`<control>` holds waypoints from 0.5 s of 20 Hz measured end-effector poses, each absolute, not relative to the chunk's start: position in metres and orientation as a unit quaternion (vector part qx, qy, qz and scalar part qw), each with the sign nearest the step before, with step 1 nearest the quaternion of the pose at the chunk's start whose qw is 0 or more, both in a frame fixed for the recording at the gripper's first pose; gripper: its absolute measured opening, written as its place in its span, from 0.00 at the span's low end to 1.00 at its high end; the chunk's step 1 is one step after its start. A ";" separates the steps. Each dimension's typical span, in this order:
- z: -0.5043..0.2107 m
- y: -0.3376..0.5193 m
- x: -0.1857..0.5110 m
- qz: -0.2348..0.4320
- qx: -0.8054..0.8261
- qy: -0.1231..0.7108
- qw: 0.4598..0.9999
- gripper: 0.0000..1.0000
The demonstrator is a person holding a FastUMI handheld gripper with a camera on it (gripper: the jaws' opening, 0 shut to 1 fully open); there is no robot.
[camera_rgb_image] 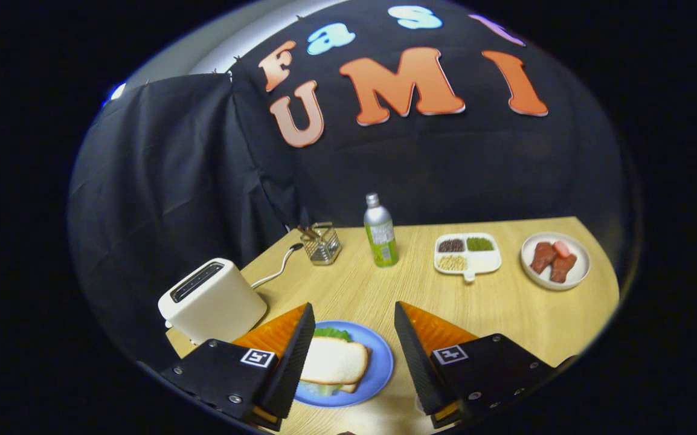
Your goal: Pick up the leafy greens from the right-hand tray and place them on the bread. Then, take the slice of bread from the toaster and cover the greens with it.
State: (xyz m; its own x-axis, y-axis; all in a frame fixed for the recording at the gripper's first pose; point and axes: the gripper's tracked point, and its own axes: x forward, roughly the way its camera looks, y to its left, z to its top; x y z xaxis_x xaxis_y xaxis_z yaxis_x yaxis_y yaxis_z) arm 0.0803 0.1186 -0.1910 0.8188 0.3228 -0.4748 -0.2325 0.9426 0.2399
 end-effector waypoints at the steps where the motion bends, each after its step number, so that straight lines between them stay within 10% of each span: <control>1: -0.173 0.113 0.079 0.140 0.077 0.237 0.958 0.82; 10: -0.045 0.077 0.045 0.095 0.033 0.073 0.992 0.95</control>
